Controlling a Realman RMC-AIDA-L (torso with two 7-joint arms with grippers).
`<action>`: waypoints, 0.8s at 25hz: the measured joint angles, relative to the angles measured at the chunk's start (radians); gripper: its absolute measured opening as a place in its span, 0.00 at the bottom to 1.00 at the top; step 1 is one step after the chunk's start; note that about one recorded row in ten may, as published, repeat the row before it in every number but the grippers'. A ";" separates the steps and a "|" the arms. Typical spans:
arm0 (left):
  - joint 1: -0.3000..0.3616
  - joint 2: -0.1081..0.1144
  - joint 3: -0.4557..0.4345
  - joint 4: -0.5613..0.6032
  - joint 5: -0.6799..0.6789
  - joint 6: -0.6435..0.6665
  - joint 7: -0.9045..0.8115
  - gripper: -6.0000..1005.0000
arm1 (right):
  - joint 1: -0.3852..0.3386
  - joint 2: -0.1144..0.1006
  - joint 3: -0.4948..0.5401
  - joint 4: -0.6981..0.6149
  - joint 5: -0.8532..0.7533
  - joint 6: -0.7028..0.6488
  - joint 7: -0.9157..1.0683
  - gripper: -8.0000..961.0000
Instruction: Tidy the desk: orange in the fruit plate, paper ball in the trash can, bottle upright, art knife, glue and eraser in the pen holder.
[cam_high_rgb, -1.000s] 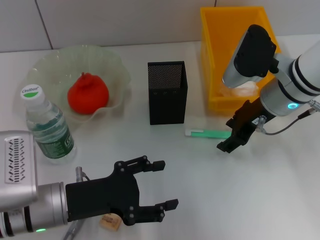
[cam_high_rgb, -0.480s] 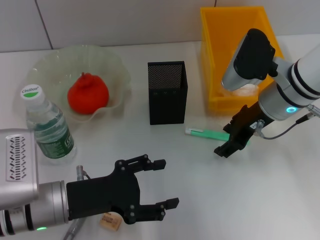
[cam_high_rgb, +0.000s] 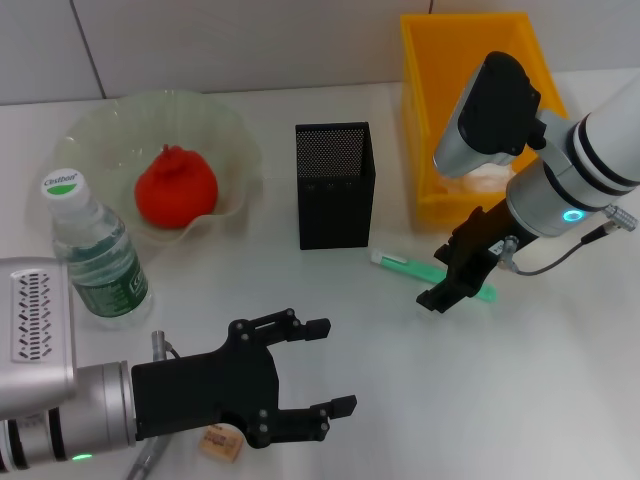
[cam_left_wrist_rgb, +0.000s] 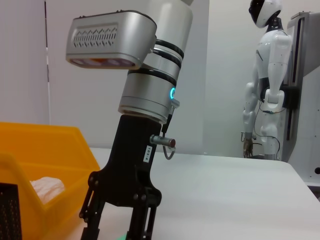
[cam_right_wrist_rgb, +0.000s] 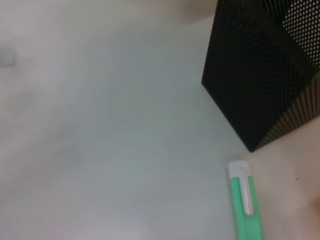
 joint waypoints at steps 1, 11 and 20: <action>0.000 0.000 0.000 0.000 0.000 0.000 0.000 0.79 | 0.001 0.000 0.001 -0.001 0.000 0.003 0.000 0.74; -0.004 0.000 0.000 0.000 0.000 0.000 0.000 0.79 | 0.020 0.000 0.002 0.025 -0.005 0.037 0.001 0.74; -0.004 0.000 -0.004 0.000 0.000 -0.001 0.000 0.79 | 0.052 -0.001 0.006 0.090 -0.005 0.054 0.004 0.74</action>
